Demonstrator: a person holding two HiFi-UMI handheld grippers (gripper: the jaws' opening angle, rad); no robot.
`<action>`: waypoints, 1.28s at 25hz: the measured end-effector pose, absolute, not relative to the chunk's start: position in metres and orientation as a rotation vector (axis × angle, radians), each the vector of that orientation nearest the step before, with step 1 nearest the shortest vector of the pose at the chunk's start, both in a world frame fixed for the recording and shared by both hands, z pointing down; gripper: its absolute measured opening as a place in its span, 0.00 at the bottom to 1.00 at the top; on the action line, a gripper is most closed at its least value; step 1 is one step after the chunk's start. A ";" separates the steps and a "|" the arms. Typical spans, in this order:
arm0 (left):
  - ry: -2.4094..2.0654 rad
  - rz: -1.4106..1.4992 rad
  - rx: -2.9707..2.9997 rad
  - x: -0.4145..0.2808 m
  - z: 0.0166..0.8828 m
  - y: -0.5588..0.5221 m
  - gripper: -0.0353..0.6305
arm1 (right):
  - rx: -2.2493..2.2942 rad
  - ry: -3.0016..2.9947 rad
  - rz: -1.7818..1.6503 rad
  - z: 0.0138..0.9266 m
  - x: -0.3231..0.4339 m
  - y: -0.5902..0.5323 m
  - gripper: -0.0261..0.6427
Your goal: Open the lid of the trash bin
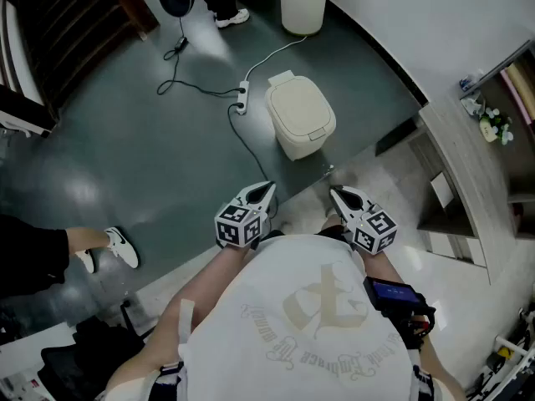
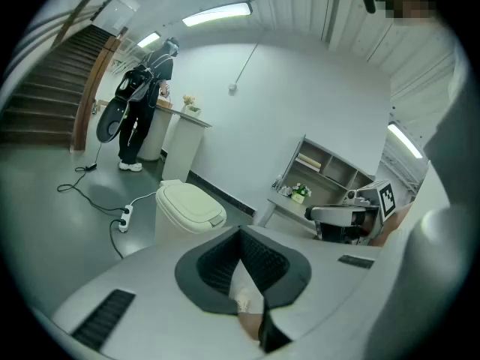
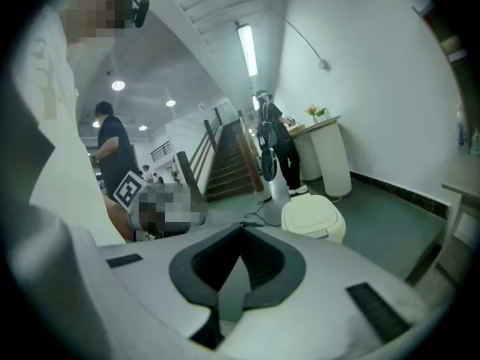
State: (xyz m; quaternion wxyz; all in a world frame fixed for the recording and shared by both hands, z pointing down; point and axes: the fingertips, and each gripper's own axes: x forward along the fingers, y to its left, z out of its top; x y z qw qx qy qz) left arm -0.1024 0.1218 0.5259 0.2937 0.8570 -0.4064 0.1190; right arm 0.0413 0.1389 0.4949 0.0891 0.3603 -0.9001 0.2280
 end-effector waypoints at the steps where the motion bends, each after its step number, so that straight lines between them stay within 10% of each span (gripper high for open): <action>1: -1.084 0.318 2.284 -0.102 0.526 0.124 0.07 | 1.072 -2.678 0.678 0.495 0.042 0.141 0.05; 32: -1.101 0.346 2.295 -0.100 0.528 0.157 0.07 | 1.127 -2.650 0.671 0.506 0.054 0.169 0.05</action>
